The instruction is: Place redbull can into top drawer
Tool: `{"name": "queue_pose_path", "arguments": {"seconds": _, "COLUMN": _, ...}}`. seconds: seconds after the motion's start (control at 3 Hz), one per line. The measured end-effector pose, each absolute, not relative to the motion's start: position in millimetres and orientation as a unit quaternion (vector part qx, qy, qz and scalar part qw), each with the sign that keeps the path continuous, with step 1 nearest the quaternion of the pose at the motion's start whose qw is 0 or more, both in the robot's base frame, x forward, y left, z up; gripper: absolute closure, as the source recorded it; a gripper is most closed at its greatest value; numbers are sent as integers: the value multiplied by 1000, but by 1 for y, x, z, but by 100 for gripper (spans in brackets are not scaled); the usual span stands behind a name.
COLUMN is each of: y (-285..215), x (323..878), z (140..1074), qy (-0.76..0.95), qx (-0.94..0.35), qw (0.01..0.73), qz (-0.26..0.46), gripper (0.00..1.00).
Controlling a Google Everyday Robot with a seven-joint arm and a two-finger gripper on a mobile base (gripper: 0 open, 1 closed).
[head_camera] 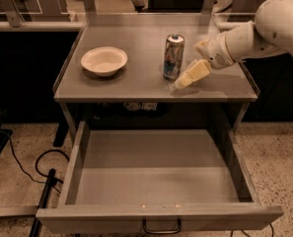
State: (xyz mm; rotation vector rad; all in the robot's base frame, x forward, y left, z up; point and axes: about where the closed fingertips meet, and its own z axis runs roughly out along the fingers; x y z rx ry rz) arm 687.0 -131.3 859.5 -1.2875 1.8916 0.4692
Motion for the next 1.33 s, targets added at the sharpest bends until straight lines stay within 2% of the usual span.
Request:
{"name": "queue_pose_path", "arguments": {"seconds": 0.33, "y": -115, "x": 718, "z": 864, "qy": 740, "qx": -506, "qw": 396, "qz": 199, "gripper": 0}}
{"name": "queue_pose_path", "arguments": {"seconds": 1.33, "y": -102, "x": 713, "z": 835, "qy": 737, "qx": -498, "qw": 387, "qz": 244, "gripper": 0}}
